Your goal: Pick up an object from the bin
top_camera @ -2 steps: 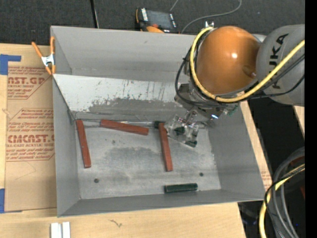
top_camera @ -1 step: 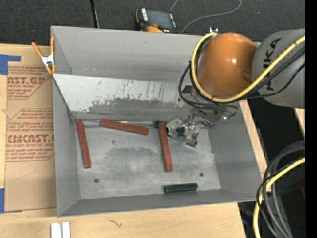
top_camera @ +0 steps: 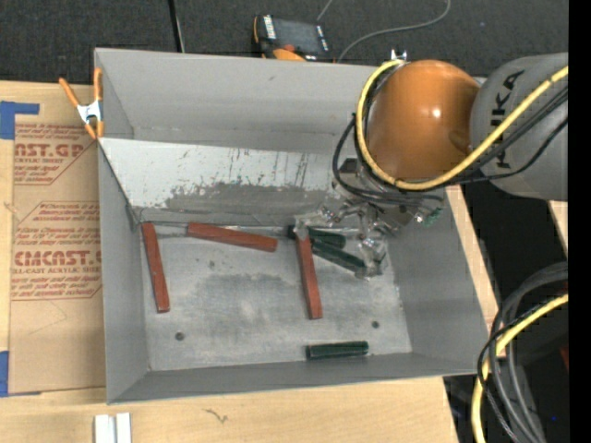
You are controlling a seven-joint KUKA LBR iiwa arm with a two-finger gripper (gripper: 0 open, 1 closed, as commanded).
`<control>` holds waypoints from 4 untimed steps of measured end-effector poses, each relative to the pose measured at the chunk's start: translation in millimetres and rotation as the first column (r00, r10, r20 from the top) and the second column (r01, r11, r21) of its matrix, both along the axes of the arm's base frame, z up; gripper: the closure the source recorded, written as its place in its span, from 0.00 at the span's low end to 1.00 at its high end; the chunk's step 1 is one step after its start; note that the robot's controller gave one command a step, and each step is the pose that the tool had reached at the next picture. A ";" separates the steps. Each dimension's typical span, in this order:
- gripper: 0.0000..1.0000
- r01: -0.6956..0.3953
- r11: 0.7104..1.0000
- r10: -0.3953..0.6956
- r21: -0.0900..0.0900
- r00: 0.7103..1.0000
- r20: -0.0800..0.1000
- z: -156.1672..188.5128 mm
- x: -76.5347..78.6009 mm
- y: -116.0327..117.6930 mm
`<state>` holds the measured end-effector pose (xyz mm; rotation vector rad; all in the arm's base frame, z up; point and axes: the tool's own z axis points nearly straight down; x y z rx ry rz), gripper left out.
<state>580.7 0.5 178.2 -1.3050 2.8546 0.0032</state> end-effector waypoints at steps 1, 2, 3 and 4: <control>0.00 -0.172 0.985 0.172 -0.002 0.985 -0.002 -33.3 12.6 -21.0; 0.00 -0.016 1.000 0.016 -0.001 1.000 0.003 5.7 -0.9 -41.8; 0.00 -0.275 0.962 0.275 0.000 0.962 -0.001 -30.4 11.2 16.1; 0.00 -0.809 0.587 0.809 0.001 0.587 -0.001 -87.1 1.6 28.9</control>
Offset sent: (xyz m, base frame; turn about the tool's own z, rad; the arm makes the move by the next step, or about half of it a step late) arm 0.0127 -0.0216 -0.0318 -0.1749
